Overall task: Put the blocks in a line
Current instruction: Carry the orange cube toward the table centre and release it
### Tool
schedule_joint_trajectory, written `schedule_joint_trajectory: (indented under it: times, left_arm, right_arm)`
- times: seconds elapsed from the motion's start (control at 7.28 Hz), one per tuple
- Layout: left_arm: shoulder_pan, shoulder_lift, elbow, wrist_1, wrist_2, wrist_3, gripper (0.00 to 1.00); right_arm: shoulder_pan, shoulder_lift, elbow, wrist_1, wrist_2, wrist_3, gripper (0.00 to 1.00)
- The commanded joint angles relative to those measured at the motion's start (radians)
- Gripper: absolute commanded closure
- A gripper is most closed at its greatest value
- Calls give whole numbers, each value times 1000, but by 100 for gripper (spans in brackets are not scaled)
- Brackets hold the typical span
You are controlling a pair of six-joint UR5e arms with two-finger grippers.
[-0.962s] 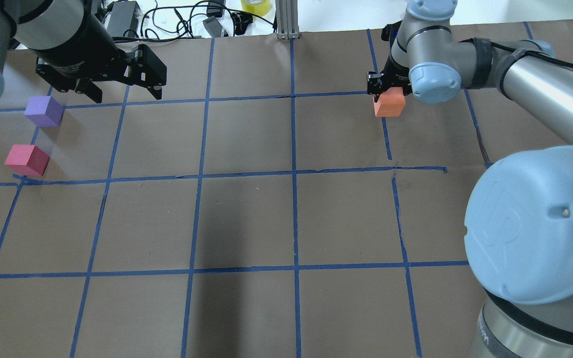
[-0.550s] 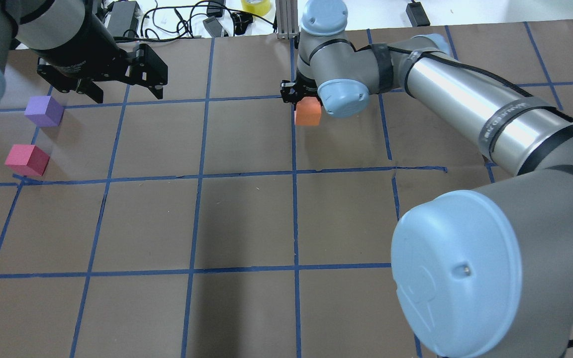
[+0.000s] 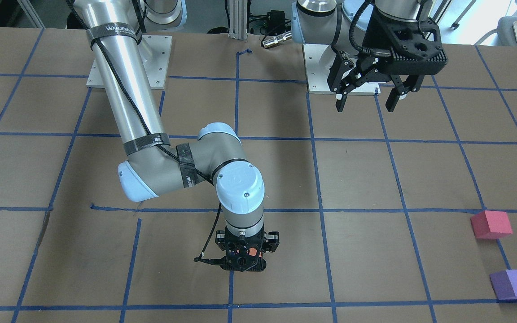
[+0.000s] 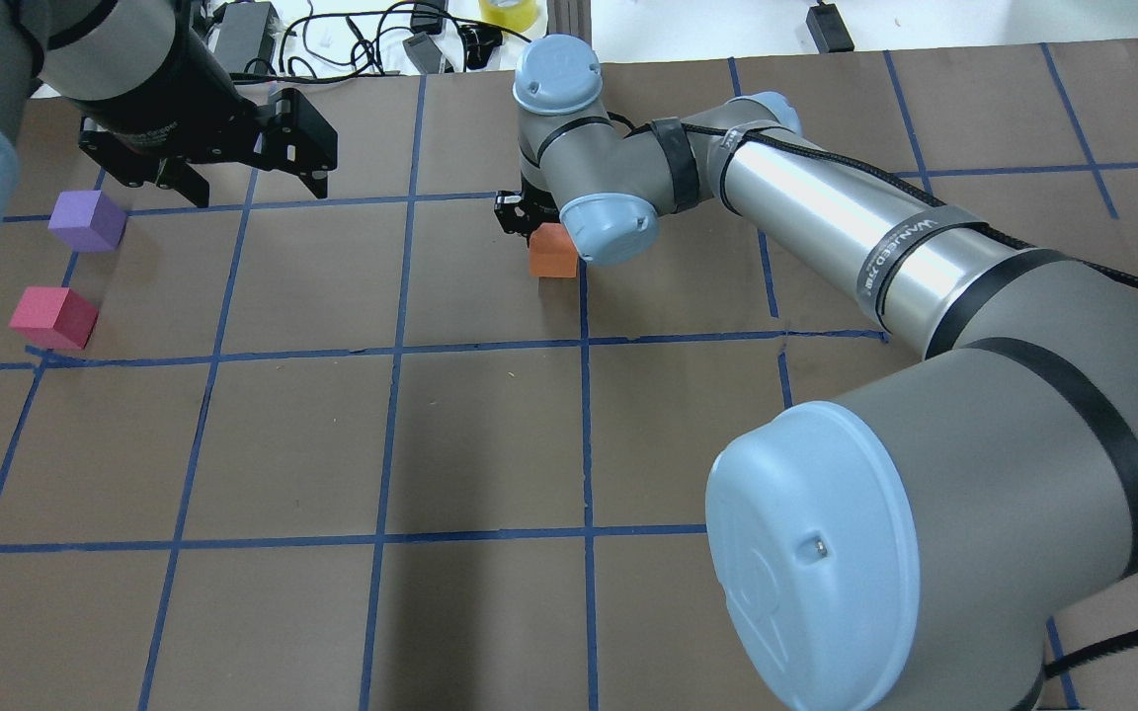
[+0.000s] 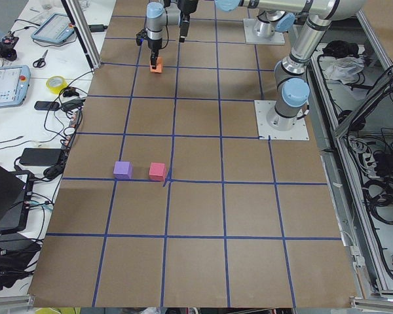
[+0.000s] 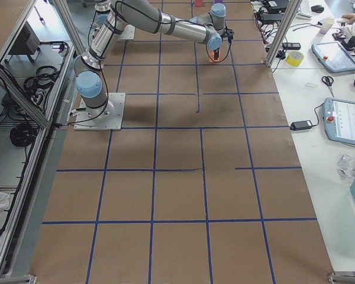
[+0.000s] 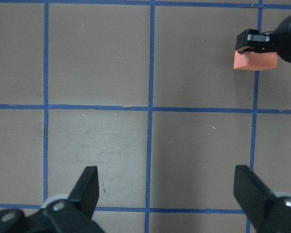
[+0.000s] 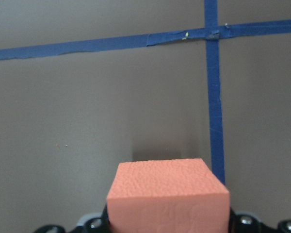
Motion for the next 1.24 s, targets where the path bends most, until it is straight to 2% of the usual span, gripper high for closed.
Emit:
schedule_joint_trajectory:
  times: [0.0, 0.27, 0.41, 0.55, 0.69, 0.96, 1.1]
  left_arm:
    - [-1, -6, 1, -5, 0, -1, 0]
    - [-6, -26, -19, 12, -4, -33, 0]
    - [-6, -42, -37, 18, -13, -45, 0]
    - [-4, -110, -24, 132, -22, -48, 0]
    - [-12, -182, 5, 185, -16, -48, 0]
    - [-68, -328, 37, 237, -9, -48, 0]
    - [-111, -392, 59, 338, -9, -110, 0]
  right_arm:
    - [7, -17, -1, 8, -28, 2, 0]
    - [3, -101, -2, 123, -30, -4, 0]
    - [-13, -176, 2, 193, -29, -19, 0]
    - [-27, -242, 18, 205, -19, -83, 0]
    - [-65, -293, 21, 262, -30, -119, 0]
    - [-190, -417, 27, 497, -30, -189, 0]
    - [-239, -469, 50, 530, -29, -298, 0]
